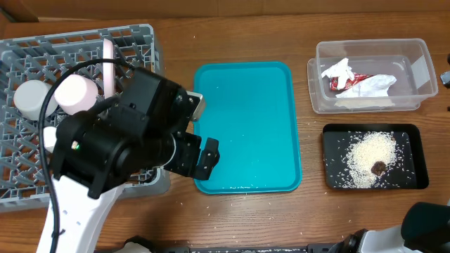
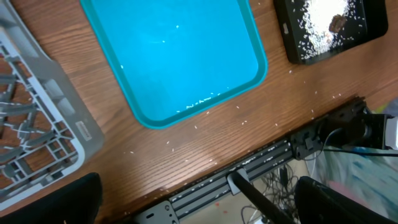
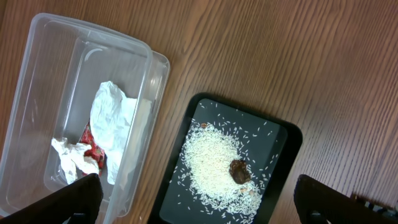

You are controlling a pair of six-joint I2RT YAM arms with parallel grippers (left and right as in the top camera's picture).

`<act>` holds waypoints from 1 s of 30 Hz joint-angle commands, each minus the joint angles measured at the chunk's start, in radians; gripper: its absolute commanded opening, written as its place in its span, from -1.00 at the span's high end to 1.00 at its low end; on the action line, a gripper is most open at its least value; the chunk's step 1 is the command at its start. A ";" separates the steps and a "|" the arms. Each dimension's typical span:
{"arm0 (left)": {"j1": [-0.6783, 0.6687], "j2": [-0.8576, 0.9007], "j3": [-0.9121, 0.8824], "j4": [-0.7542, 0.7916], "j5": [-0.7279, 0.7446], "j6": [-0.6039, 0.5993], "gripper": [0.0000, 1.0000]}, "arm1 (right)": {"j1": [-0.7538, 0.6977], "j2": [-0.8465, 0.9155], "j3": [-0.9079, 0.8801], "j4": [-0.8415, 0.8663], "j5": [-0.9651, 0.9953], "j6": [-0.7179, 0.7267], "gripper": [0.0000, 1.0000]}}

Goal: Sort waste into correct bins and load items into the dishwasher
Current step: 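Release the chopstick and lift the left gripper out of the rack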

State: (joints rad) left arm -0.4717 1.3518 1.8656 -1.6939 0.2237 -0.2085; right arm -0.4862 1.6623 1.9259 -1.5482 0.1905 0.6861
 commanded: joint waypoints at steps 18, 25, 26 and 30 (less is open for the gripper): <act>0.008 -0.282 -0.727 0.718 -0.066 0.187 -1.00 | -0.002 -0.001 0.020 0.003 0.011 -0.003 -1.00; 0.107 -0.649 -1.089 0.944 -0.073 0.169 -1.00 | -0.002 -0.001 0.020 0.003 0.011 -0.003 -1.00; 0.127 -0.705 -1.121 0.952 -0.084 0.173 -1.00 | -0.002 -0.001 0.020 0.003 0.011 -0.003 -1.00; 0.190 -0.902 -1.236 1.000 -0.159 0.187 -1.00 | -0.002 -0.001 0.020 0.003 0.011 -0.003 -1.00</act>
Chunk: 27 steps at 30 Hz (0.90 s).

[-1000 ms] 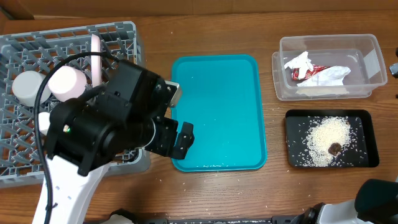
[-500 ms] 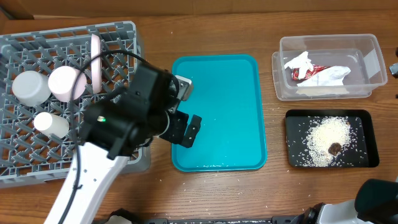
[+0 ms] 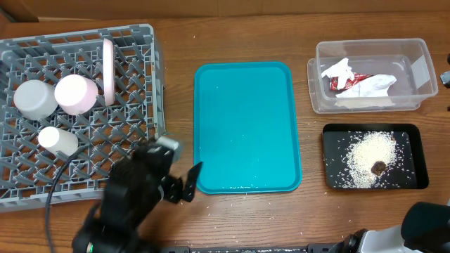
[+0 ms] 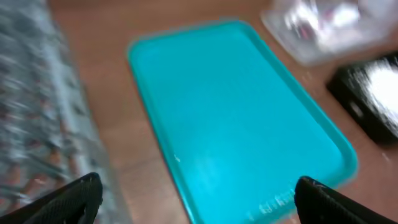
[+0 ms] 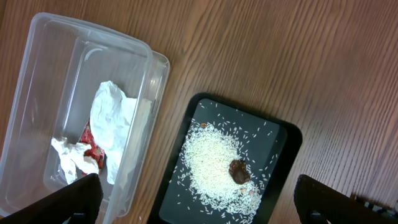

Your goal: Sort waste into correct bins and load items into the dishwasher

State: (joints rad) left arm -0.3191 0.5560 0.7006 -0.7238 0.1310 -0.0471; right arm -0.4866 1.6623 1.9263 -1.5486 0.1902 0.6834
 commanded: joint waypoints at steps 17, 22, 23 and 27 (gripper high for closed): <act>0.207 -0.428 -0.633 0.851 -0.177 0.021 -1.00 | -0.001 -0.001 0.019 0.003 0.011 0.000 -1.00; 0.259 -0.502 -0.695 0.867 -0.190 0.021 -1.00 | -0.001 -0.001 0.019 0.003 0.011 0.000 -1.00; 0.270 -0.517 -0.697 0.849 -0.190 0.021 -1.00 | -0.001 -0.001 0.019 0.003 0.011 0.000 -1.00; 0.297 -0.554 -0.696 0.808 -0.193 0.026 -1.00 | -0.001 -0.001 0.019 0.003 0.011 0.000 -1.00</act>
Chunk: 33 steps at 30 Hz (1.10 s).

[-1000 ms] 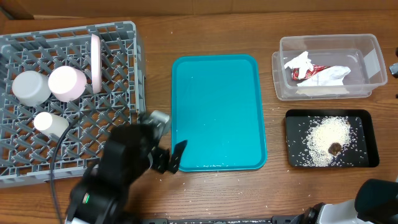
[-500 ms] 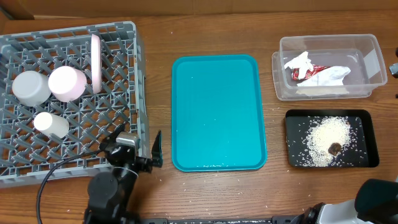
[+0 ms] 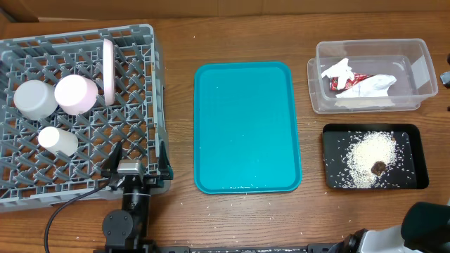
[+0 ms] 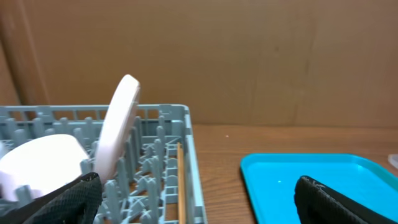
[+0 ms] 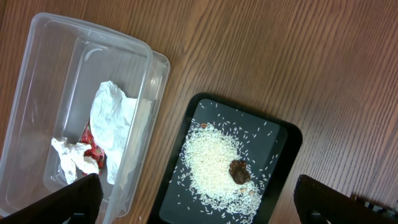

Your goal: Sort waste into correct bins and load items into the dishwasher

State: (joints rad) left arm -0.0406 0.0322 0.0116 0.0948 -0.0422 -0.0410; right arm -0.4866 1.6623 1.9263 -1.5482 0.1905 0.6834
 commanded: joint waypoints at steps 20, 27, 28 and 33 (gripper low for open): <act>0.024 -0.029 -0.007 -0.169 0.006 0.019 -1.00 | -0.001 -0.001 0.019 0.003 0.011 0.000 -1.00; 0.024 -0.029 -0.007 -0.169 0.006 0.019 -1.00 | -0.001 -0.001 0.019 0.003 0.011 0.000 -1.00; 0.024 -0.029 -0.007 -0.169 0.006 0.019 -1.00 | -0.001 -0.001 0.019 0.003 0.011 0.000 -1.00; 0.024 -0.029 -0.007 -0.169 0.006 0.019 -1.00 | -0.001 -0.001 0.019 0.003 0.011 0.000 -1.00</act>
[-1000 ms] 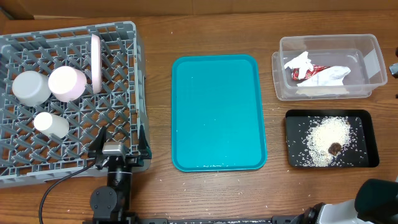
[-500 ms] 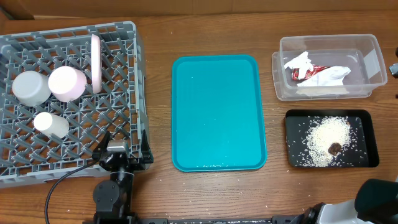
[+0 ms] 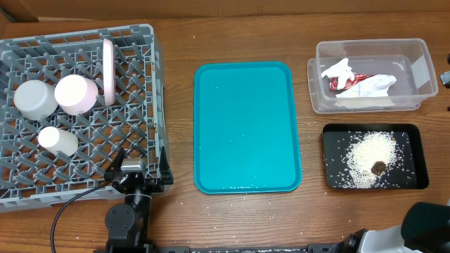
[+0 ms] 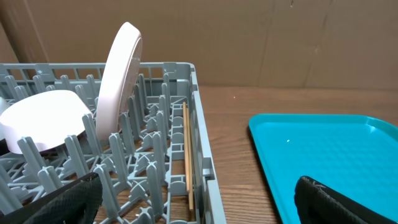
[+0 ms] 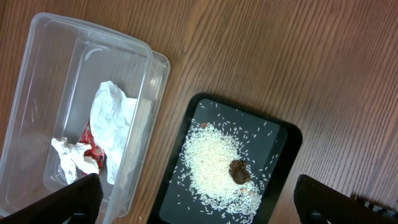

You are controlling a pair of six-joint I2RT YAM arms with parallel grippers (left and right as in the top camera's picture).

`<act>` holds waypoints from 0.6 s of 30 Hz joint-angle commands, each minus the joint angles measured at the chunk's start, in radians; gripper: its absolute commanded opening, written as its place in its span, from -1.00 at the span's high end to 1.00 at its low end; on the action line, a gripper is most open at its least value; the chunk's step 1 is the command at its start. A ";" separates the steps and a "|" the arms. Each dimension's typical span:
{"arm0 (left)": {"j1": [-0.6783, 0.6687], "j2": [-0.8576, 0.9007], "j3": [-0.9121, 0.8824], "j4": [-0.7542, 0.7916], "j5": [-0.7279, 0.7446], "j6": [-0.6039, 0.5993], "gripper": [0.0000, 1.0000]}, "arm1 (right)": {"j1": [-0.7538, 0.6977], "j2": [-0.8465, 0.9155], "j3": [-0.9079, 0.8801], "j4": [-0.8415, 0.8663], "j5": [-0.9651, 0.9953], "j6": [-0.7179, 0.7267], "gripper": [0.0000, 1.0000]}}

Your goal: Sort waste into correct bins and load items into the dishwasher

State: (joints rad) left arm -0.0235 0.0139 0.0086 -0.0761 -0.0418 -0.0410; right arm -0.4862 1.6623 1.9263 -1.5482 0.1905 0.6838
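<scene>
The grey dishwasher rack (image 3: 140, 42) at the left holds a white cup (image 3: 31, 98), a pink bowl (image 3: 76, 93), a small white cup (image 3: 56, 139) and an upright pink plate (image 4: 118, 74). Wooden chopsticks (image 4: 186, 155) lie along its right side. The teal tray (image 3: 246, 126) in the middle is bare. My left gripper (image 3: 137, 172) is low at the rack's front right corner. It is open, its fingers (image 4: 62, 202) wide apart with nothing between them. My right gripper (image 5: 199, 208) hangs open and empty, high above the black tray (image 5: 280, 143) of rice.
A clear bin (image 3: 422, 53) at the back right holds crumpled white paper (image 3: 337, 70) and a red wrapper (image 3: 348, 82). The black tray (image 3: 415, 137) in front of it carries rice with a brown scrap (image 3: 378, 168). Loose grains lie on the wood near the table's front edge.
My left gripper has shifted slightly at the rack's front corner, so its view looks a little more down onto the rack. Nothing else has moved.
My left arm first hung open above the rack's right edge and the teal tray's left side. A second later it was down at the table's front between rack and tray. Since then it has stayed low there, facing the back. The right arm has not moved.
</scene>
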 commanded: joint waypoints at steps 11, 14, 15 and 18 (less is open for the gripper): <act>0.007 -0.010 -0.004 0.002 0.006 0.019 -1.00 | 0.000 -0.002 0.019 0.003 0.011 0.000 -1.00; 0.007 -0.010 -0.004 0.002 0.006 0.019 -1.00 | 0.002 -0.036 0.019 0.006 0.012 -0.001 -1.00; 0.007 -0.010 -0.004 0.002 0.006 0.019 -1.00 | 0.002 -0.052 0.019 0.008 0.016 -0.004 -1.00; 0.007 -0.010 -0.004 0.002 0.006 0.019 -1.00 | 0.004 -0.122 0.019 0.010 0.012 -0.004 -1.00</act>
State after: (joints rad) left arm -0.0235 0.0139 0.0086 -0.0757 -0.0418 -0.0410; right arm -0.4862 1.6451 1.9259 -1.5421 0.1909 0.6834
